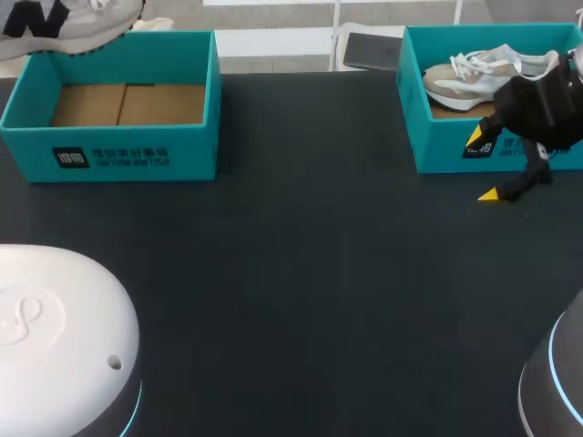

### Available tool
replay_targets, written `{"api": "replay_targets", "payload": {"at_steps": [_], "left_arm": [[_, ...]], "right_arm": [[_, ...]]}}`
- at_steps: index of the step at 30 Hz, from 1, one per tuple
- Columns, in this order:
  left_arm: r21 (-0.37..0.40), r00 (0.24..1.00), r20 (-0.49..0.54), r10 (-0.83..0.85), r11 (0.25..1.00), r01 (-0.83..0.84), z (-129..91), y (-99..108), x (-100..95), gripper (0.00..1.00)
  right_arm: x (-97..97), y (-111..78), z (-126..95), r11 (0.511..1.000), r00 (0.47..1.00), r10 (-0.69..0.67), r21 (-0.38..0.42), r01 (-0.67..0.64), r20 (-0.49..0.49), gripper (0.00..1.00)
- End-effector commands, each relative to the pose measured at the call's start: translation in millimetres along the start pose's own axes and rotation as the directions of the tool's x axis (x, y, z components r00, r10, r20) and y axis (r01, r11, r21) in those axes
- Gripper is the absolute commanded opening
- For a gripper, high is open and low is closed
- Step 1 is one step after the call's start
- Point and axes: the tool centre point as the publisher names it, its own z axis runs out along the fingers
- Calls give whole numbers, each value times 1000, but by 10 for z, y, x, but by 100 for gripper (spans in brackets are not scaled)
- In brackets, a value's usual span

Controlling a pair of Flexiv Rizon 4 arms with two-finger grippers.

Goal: Take the shoe out of the shoebox, open the shoe tongue, remove and reinsert the insole, then place the shoe into the shoebox

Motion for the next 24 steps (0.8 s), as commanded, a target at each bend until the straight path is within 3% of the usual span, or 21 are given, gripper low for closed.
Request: {"api": "replay_targets", "payload": {"at_steps": [1, 7, 10, 17, 24], "left_arm": [[-72, 977, -14, 215, 974, -215, 3, -65, 26, 0], [-72, 977, -14, 215, 974, -215, 3, -65, 26, 0], [-48, 992, 36, 125, 991, -123, 78, -19, -45, 0], [2, 990, 42, 138, 990, -138, 216, 8, -197, 0], [-1, 985, 5, 175, 985, -175, 430, 228, -346, 0]], "right_arm": [[-6, 8, 11, 1000, 1000, 1, 5, -1, -1, 100], [-6, 8, 11, 1000, 1000, 1, 5, -1, -1, 100], [-6, 8, 11, 1000, 1000, 1, 5, -1, -1, 100], [-6, 8, 11, 1000, 1000, 1, 5, -1, -1, 100], [-6, 8, 11, 1000, 1000, 1, 5, -1, -1, 100]]}}
